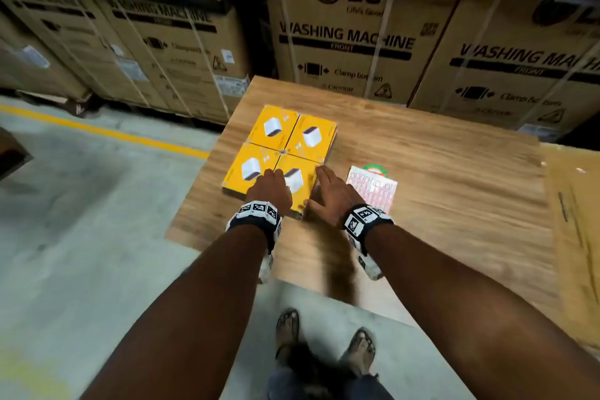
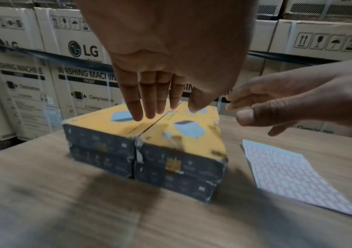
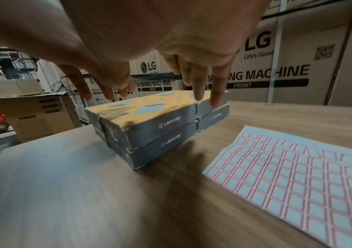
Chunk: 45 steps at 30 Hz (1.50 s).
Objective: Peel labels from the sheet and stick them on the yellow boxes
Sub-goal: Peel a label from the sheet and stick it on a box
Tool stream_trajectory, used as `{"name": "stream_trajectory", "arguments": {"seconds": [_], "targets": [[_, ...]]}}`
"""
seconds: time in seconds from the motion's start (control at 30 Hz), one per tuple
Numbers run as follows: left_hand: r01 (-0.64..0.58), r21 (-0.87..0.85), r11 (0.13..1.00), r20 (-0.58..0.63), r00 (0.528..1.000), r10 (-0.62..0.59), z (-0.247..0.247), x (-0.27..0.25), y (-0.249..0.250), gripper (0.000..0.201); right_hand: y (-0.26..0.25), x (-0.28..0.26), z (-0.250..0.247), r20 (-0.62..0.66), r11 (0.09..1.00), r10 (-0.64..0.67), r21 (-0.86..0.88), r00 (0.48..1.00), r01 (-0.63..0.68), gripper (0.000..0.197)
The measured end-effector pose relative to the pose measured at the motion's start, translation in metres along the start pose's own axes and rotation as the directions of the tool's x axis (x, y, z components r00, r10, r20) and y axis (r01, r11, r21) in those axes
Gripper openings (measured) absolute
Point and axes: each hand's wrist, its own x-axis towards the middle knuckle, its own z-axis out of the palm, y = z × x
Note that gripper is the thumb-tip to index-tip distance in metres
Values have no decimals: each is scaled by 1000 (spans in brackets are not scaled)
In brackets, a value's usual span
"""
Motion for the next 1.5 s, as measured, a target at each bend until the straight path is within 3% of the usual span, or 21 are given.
{"name": "stream_trajectory", "arguments": {"seconds": [0.27,0.47,0.57,0.67,0.8,0.9,1.07,1.27,1.4,1.5], "targets": [[56,-10,998,-44,997,-56,28,-1,-17,30,-11,8,31,119,991,-10,130,993,-5,95],[162,-137,977,-31,985,-168,33,3,-16,37,-19,14,41,50,920,171,350,984,-178,109],[288,-250,924,40,957,-287,26,5,-9,41,-23,16,37,72,833,292,470,954,-291,110],[377,-334,864,142,926,-349,20,9,-11,38,-26,18,35,98,785,334,522,938,-334,116],[443,-410,797,279,893,-353,25,11,-16,46,-23,15,35,66,788,338,525,939,-321,124],[456,-495,739,211,889,-407,30,4,-5,59,-19,12,36,-11,833,312,484,950,-268,122],[284,-701,654,-46,897,-439,36,-7,15,47,-12,7,30,-172,880,256,449,951,-156,87],[-152,-789,595,-443,811,-381,20,-12,52,33,10,-5,3,-370,841,183,539,911,49,63],[-327,-722,610,-562,792,-240,13,-11,76,26,26,-16,-16,-463,822,155,551,873,146,56],[-416,-703,577,-585,800,-135,11,-6,91,19,42,-21,-27,-497,826,166,542,852,155,58]]}}
